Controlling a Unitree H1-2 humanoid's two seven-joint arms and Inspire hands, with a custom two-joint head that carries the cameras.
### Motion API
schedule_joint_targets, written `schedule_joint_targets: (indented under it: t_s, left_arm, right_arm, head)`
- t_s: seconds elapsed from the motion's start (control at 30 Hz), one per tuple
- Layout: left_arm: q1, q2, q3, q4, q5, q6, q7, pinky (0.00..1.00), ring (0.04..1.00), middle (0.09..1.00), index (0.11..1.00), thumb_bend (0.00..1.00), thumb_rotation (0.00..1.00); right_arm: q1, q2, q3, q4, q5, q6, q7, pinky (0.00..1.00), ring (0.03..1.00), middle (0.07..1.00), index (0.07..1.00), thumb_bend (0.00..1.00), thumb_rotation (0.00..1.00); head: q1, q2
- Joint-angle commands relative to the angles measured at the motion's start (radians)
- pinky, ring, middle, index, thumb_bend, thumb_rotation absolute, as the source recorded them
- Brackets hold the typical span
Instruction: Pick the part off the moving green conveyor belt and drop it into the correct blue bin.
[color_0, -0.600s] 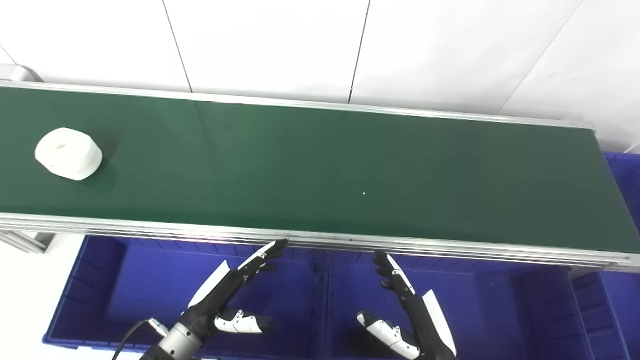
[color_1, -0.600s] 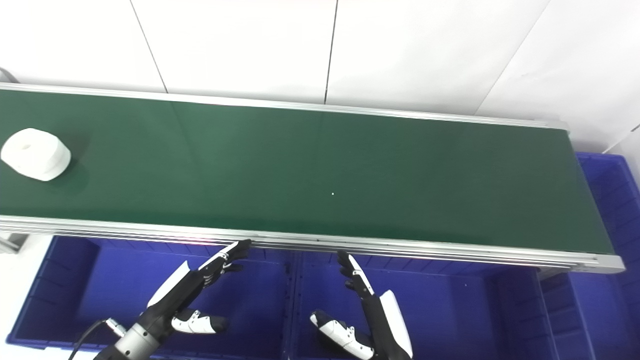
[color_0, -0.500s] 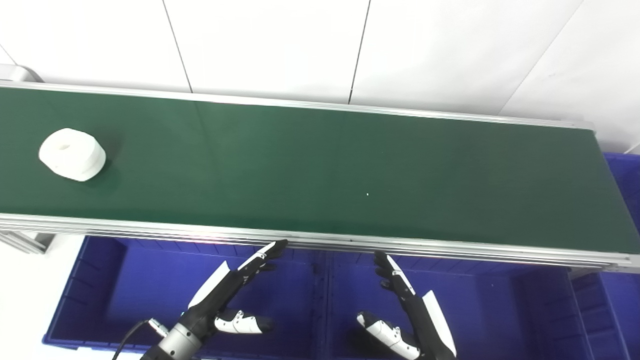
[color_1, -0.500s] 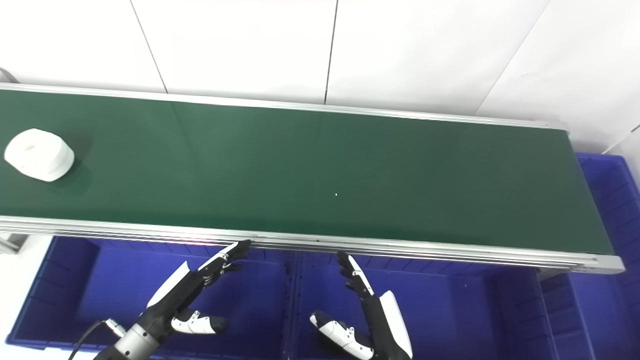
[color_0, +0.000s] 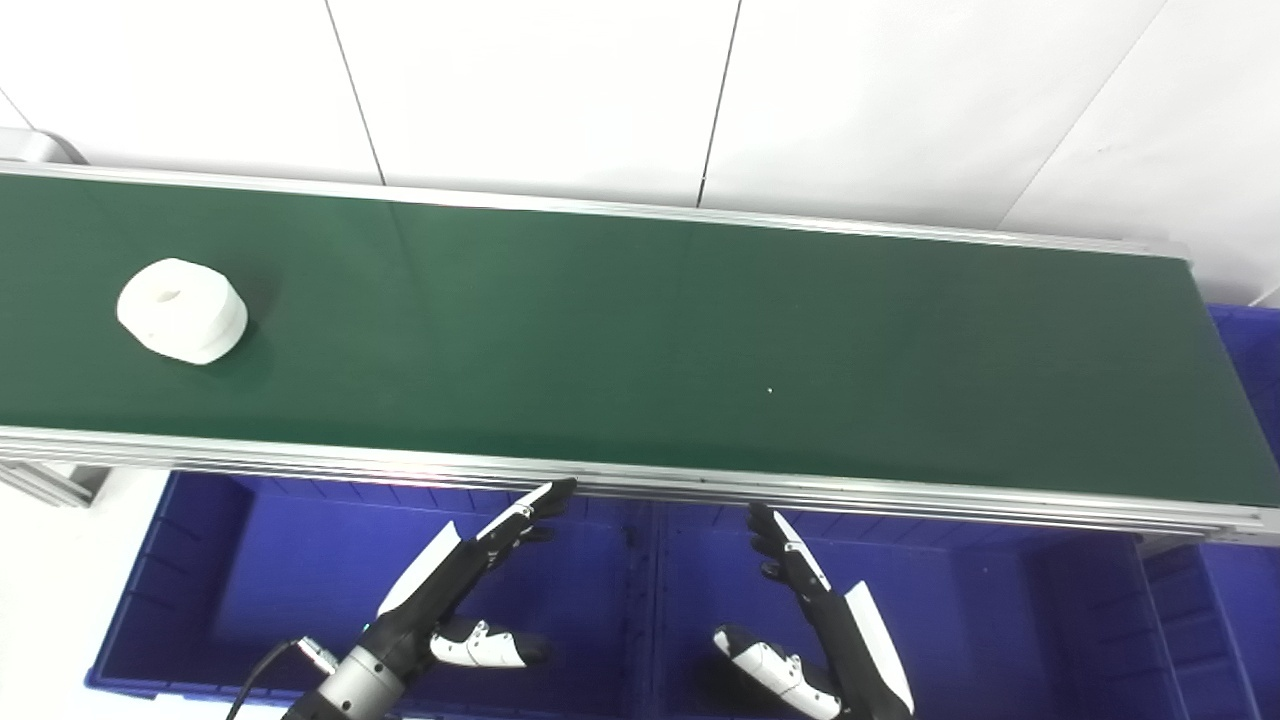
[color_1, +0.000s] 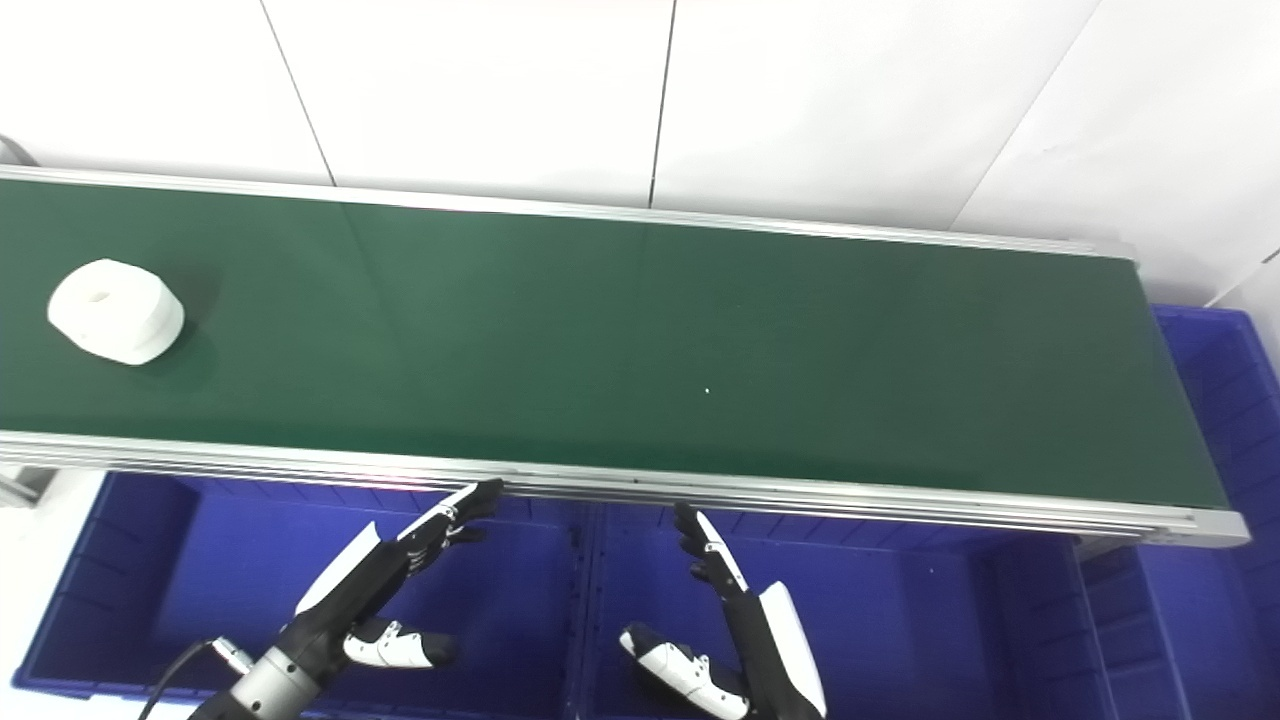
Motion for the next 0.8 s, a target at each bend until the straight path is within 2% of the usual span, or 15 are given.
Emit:
schedule_joint_targets:
  t_s: [0.0, 0.03, 0.07, 0.13, 0.27, 0.57, 0.77]
  left_arm:
    - [-0.005, -0.010, -0.005, -0.001, -0.015, -0.038, 0.004, 0.88, 0.933, 0.949, 0.930, 0.89, 0.70]
    - [-0.006, -0.015, -0.008, 0.006, -0.015, -0.038, 0.004, 0.89, 0.940, 0.948, 0.923, 0.89, 0.69]
    - [-0.007, -0.018, -0.011, 0.011, -0.011, -0.038, 0.007, 0.90, 0.947, 0.947, 0.919, 0.90, 0.68]
    - [-0.009, -0.024, -0.017, 0.020, 0.000, -0.038, 0.017, 0.90, 0.947, 0.941, 0.912, 0.91, 0.68]
    - [-0.017, -0.028, -0.031, 0.034, 0.001, -0.038, 0.027, 0.84, 0.913, 0.927, 0.897, 0.89, 0.65]
    - [-0.031, -0.019, -0.051, 0.049, 0.014, -0.038, 0.054, 0.80, 0.889, 0.916, 0.886, 0.89, 0.65]
    - [-0.039, -0.020, -0.052, 0.058, -0.001, -0.038, 0.055, 0.77, 0.875, 0.916, 0.882, 0.89, 0.66]
  right_arm:
    - [0.007, -0.015, -0.009, -0.009, 0.020, -0.054, -0.004, 0.88, 0.917, 0.936, 0.965, 0.67, 0.77]
    - [0.005, -0.020, -0.012, 0.002, 0.025, -0.065, -0.008, 0.88, 0.918, 0.938, 0.967, 0.67, 0.78]
    - [0.005, -0.023, -0.014, 0.007, 0.027, -0.067, -0.009, 0.88, 0.923, 0.941, 0.969, 0.66, 0.78]
    - [0.006, -0.029, -0.017, 0.011, 0.026, -0.065, -0.011, 0.91, 0.941, 0.951, 0.977, 0.65, 0.80]
    - [0.011, -0.032, -0.021, 0.003, 0.031, -0.038, -0.003, 0.96, 0.970, 0.970, 0.991, 0.61, 0.81]
    - [-0.004, -0.035, -0.024, 0.037, 0.043, -0.065, -0.010, 0.99, 0.980, 0.979, 0.997, 0.52, 0.78]
    - [-0.016, -0.032, -0.025, 0.050, 0.041, -0.057, -0.011, 0.99, 0.980, 0.974, 0.993, 0.52, 0.77]
  head:
    - [0.087, -0.030]
    - [0.129, -0.049]
    - [0.129, -0.049]
    - [0.173, -0.079]
    - [0.203, -0.106]
    - [0.188, -0.122]
    - [0.176, -0.132]
